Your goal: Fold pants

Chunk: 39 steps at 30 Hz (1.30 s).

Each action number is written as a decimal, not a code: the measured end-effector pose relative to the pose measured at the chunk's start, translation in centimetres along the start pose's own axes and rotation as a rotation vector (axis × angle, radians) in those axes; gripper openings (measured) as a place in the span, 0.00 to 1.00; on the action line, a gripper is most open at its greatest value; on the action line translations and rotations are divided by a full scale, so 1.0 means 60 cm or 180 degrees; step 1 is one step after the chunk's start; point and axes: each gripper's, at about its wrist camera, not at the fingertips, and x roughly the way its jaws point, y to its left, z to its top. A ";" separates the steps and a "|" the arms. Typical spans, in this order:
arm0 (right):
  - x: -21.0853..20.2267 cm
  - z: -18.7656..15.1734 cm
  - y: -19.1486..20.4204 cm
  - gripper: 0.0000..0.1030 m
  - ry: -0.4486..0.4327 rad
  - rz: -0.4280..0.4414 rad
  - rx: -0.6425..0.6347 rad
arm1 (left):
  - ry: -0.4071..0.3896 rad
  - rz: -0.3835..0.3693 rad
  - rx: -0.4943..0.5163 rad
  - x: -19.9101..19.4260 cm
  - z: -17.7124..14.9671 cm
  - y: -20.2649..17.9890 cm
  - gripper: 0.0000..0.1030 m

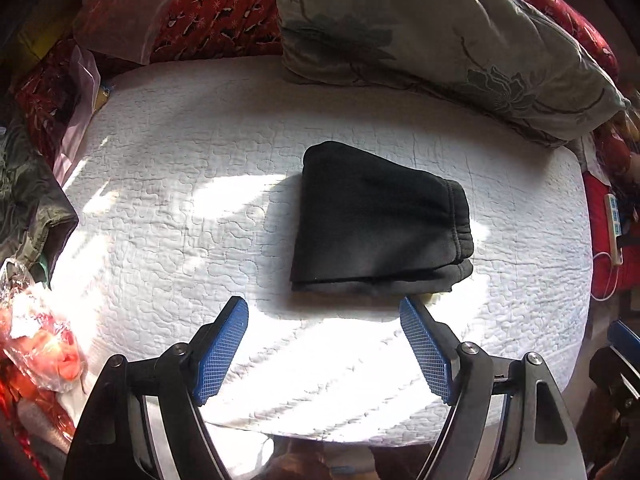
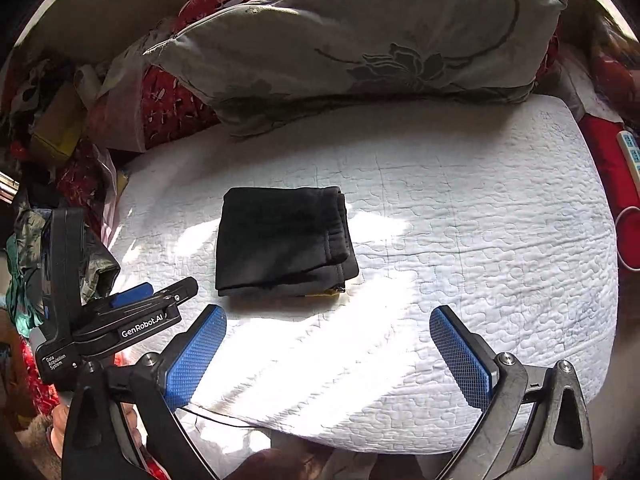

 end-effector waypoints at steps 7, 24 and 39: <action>-0.054 -0.045 0.049 0.99 -0.0357 -0.0218 -0.0125 | -0.0274 0.0182 0.0178 -0.078 -0.056 0.000 0.78; -0.065 -0.062 0.085 0.99 -0.0679 -0.0497 -0.0401 | -0.0534 0.0467 0.0276 -0.140 -0.092 0.003 0.79; -0.056 -0.086 0.079 0.99 -0.0549 -0.0520 -0.0359 | -0.0667 0.0298 0.0485 -0.164 -0.136 -0.005 0.79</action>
